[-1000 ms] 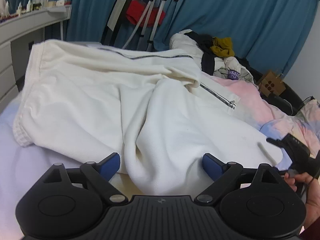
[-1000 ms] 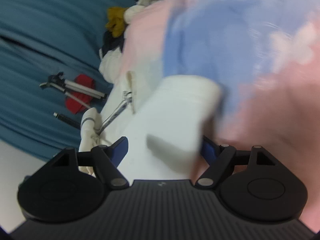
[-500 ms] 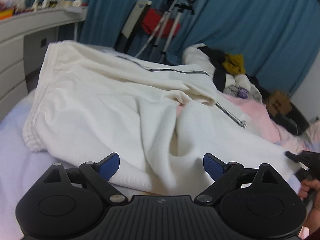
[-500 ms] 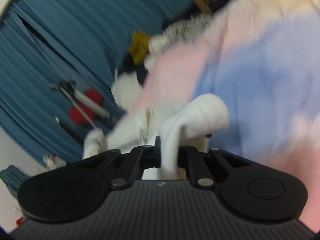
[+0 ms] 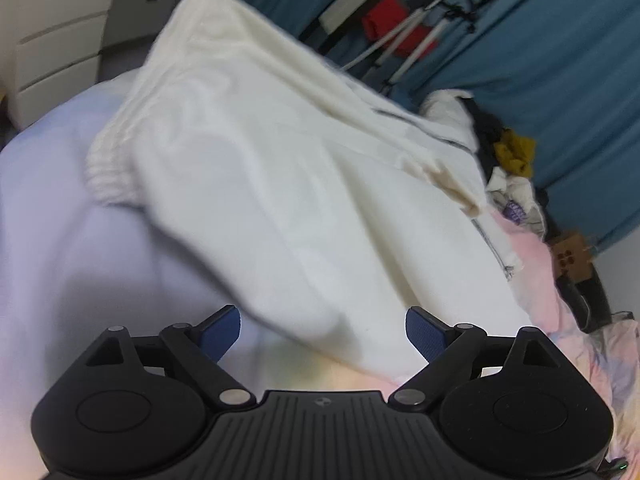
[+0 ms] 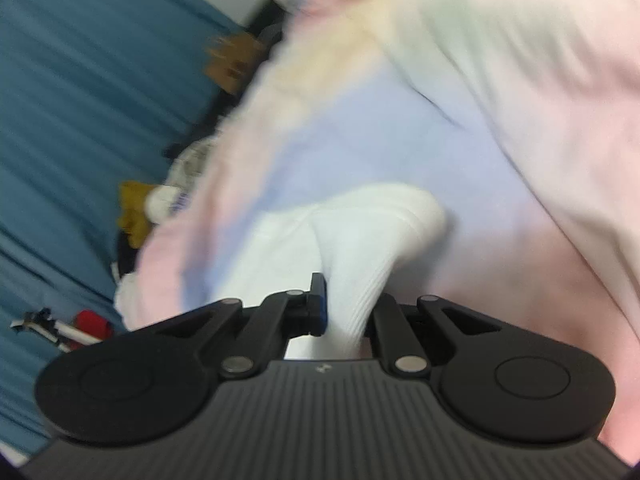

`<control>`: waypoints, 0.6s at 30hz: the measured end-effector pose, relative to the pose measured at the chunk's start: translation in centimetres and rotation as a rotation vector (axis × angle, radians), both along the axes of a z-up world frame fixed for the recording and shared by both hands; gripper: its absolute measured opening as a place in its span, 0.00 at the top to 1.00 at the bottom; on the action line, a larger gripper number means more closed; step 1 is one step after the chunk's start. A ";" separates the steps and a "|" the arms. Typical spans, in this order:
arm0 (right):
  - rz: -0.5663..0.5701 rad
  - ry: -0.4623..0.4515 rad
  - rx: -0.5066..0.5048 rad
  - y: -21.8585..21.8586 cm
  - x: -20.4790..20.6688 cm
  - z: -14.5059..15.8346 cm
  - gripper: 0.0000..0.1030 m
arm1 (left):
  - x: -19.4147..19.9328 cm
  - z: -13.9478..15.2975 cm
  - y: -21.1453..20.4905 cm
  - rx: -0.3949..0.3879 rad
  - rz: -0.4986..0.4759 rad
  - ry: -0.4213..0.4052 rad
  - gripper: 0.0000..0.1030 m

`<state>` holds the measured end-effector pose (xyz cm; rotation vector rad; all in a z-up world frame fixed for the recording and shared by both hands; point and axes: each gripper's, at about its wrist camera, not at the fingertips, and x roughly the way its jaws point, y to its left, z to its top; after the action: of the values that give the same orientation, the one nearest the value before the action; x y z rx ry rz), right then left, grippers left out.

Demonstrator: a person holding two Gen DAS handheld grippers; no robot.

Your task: Fold clothes

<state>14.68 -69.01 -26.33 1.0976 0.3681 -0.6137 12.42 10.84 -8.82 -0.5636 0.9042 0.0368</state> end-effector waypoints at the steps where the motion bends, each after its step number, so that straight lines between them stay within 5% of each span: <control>1: 0.016 0.037 -0.027 0.2 0.4 -0.2 0.93 | -0.1 -0.2 0.4 0.027 0.022 0.023 0.11; 3: 0.021 0.067 -0.065 0.9 0.7 0.0 0.93 | -0.5 -0.9 2.0 0.004 0.094 0.051 0.11; 9: 0.026 0.042 -0.139 1.7 0.8 2.3 0.93 | 1.2 -3.9 6.1 -0.311 0.259 0.010 0.09; 12: 0.023 0.012 -0.130 1.3 0.2 2.9 0.93 | 3.0 -5.2 7.2 -0.353 0.330 -0.021 0.14; 15: 0.017 -0.021 -0.079 0.5 0.5 2.7 0.93 | 4.9 -4.9 8.0 -0.216 0.321 -0.041 0.63; 18: 0.012 -0.042 -0.036 0.0 1.0 2.4 0.93 | 5.5 -4.5 9.6 -0.289 0.312 -0.007 0.91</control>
<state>15.71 -69.02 -23.93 1.0716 0.3264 -0.5835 17.93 20.46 -13.32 -0.9709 0.8128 0.1879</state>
